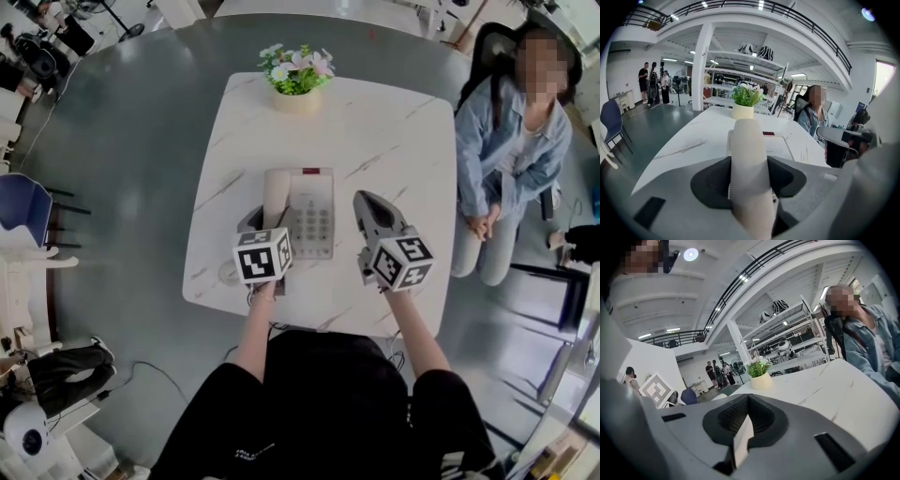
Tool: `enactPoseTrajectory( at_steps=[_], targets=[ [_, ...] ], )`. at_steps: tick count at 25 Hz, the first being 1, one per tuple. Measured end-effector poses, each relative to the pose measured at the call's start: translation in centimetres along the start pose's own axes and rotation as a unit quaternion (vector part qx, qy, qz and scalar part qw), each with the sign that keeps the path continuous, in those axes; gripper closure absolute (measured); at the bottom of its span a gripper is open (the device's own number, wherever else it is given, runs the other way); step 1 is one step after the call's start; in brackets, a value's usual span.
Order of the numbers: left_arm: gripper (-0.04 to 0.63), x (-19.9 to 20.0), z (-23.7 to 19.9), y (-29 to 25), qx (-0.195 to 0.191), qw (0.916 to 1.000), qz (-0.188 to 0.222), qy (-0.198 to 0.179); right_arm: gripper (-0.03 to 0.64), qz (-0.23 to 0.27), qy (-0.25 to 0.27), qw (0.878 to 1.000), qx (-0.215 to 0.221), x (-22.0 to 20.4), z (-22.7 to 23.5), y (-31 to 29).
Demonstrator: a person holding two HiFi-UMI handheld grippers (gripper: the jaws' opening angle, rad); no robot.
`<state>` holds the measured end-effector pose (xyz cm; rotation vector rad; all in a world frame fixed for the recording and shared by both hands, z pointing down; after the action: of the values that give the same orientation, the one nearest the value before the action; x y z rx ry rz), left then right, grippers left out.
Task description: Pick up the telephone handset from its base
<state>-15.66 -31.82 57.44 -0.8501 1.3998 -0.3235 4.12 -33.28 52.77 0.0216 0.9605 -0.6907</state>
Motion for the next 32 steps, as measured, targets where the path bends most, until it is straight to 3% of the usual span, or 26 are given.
enactPoseTrajectory(
  at_steps=[15, 32],
  targets=[
    [0.385, 2.5, 0.6, 5.2, -0.027, 0.9954, 0.092, 0.010, 0.627, 0.013, 0.030, 0.998, 0.045, 1.6, -2.3, 2.2],
    [0.385, 6.0, 1.0, 12.7, -0.039, 0.9771, 0.209, 0.009, 0.627, 0.079, 0.063, 0.991, 0.083, 5.3, -5.4, 6.3]
  ],
)
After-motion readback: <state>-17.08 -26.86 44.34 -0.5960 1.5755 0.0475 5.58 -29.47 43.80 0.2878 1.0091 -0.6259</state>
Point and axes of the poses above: the fingertips, and each gripper's own axes: y backward along the fingers, z to its right, x out of its top, the point moved 3 cm from there along y, backward along the fingers, and after that the axes turned 14 degrees about -y, right-handed, at the moved point
